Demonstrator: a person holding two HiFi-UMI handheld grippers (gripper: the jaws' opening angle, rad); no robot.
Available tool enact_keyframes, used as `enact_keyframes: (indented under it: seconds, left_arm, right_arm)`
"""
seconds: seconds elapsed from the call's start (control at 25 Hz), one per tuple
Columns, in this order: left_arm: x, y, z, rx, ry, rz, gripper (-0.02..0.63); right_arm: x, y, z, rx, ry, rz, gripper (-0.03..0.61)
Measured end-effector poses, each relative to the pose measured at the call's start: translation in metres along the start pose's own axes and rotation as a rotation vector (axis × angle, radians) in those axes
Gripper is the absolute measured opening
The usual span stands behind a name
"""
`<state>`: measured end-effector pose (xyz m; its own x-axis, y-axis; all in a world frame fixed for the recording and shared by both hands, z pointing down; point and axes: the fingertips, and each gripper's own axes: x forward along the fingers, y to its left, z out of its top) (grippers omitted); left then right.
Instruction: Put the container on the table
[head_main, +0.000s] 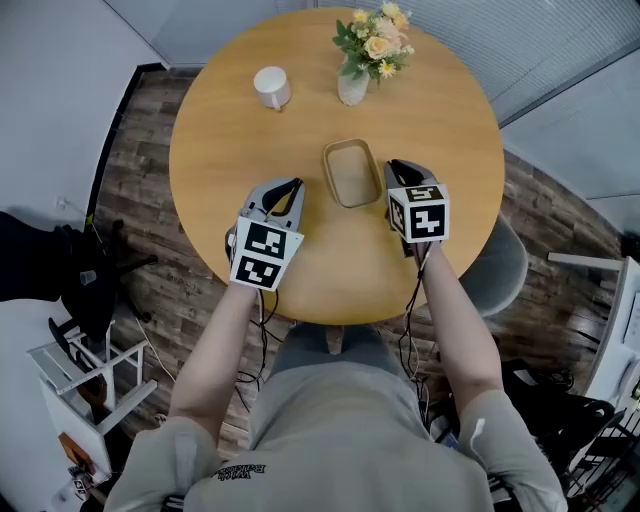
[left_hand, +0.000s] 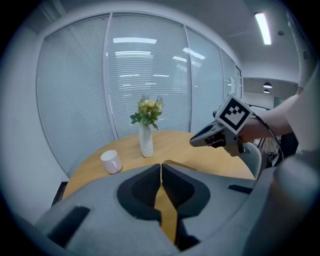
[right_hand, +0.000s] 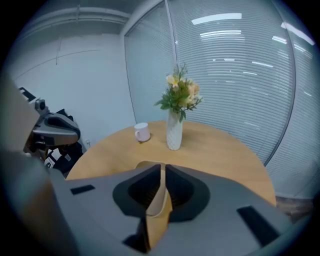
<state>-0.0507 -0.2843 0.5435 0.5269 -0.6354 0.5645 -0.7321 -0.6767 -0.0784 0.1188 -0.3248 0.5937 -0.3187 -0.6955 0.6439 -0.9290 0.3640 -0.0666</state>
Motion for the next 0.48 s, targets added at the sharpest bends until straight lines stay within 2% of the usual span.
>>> enact_keyframes:
  seconds: [0.2, 0.48]
  left_arm:
    - [-0.027, 0.007, 0.041, 0.027, -0.066, 0.037, 0.028]
    - [-0.073, 0.009, 0.102, 0.108, -0.176, 0.067, 0.028]
  right_arm:
    - [-0.046, 0.002, 0.048, -0.023, -0.116, -0.005, 0.034]
    - [-0.128, 0.008, 0.114, -0.063, -0.306, -0.024, 0.034]
